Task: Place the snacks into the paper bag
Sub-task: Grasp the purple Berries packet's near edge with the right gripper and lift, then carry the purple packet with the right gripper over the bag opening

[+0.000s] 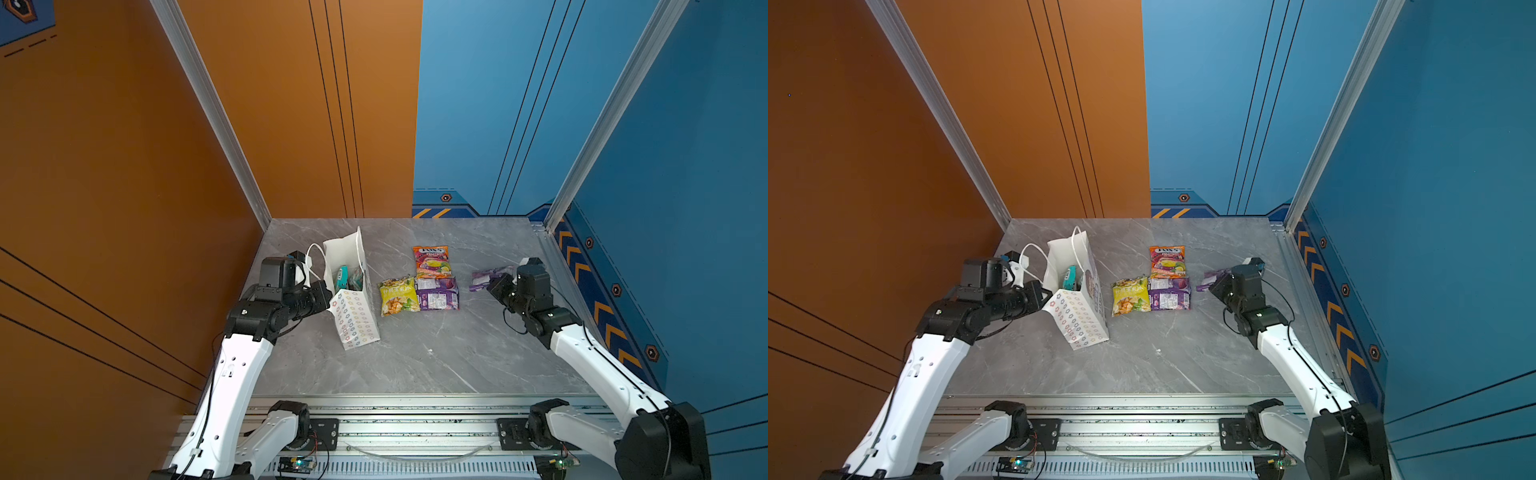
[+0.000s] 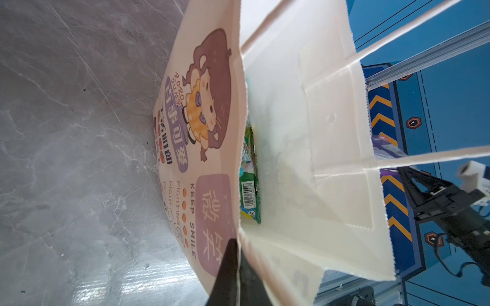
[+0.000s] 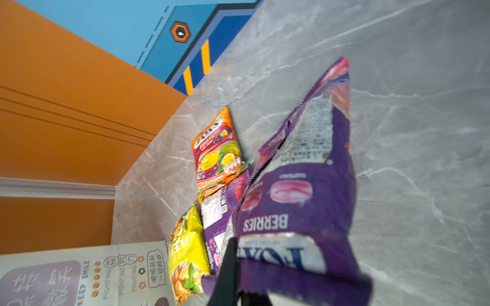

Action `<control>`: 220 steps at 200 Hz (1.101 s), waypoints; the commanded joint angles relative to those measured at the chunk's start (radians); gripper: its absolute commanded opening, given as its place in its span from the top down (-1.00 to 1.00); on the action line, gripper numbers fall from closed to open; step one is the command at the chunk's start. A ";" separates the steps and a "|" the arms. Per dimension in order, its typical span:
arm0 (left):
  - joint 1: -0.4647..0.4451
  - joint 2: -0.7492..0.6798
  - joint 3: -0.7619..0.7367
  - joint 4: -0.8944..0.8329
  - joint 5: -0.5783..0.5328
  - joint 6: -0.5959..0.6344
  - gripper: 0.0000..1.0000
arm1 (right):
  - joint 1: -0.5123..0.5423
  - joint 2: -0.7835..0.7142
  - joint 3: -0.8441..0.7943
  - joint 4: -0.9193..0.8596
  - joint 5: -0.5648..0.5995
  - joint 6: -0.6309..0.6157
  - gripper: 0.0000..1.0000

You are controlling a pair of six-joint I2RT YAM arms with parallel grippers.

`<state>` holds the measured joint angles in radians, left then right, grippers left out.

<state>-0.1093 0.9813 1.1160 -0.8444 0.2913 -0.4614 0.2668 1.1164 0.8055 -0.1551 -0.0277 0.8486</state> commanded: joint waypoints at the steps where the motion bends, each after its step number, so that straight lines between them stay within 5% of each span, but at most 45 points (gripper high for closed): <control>1: 0.005 0.011 0.014 -0.012 0.005 0.003 0.87 | 0.072 -0.001 0.119 -0.134 0.053 -0.146 1.00; 93: -0.043 0.035 0.035 -0.008 0.022 0.001 0.87 | 0.299 0.251 0.601 -0.236 -0.026 -0.342 1.00; 220: -0.149 0.046 0.073 0.028 0.083 0.020 0.88 | 0.459 0.645 1.306 -0.257 -0.187 -0.406 1.00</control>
<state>-0.2401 1.0252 1.1526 -0.8299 0.3065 -0.4610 0.6861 1.7226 1.9938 -0.4129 -0.1650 0.4820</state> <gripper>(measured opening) 0.061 0.047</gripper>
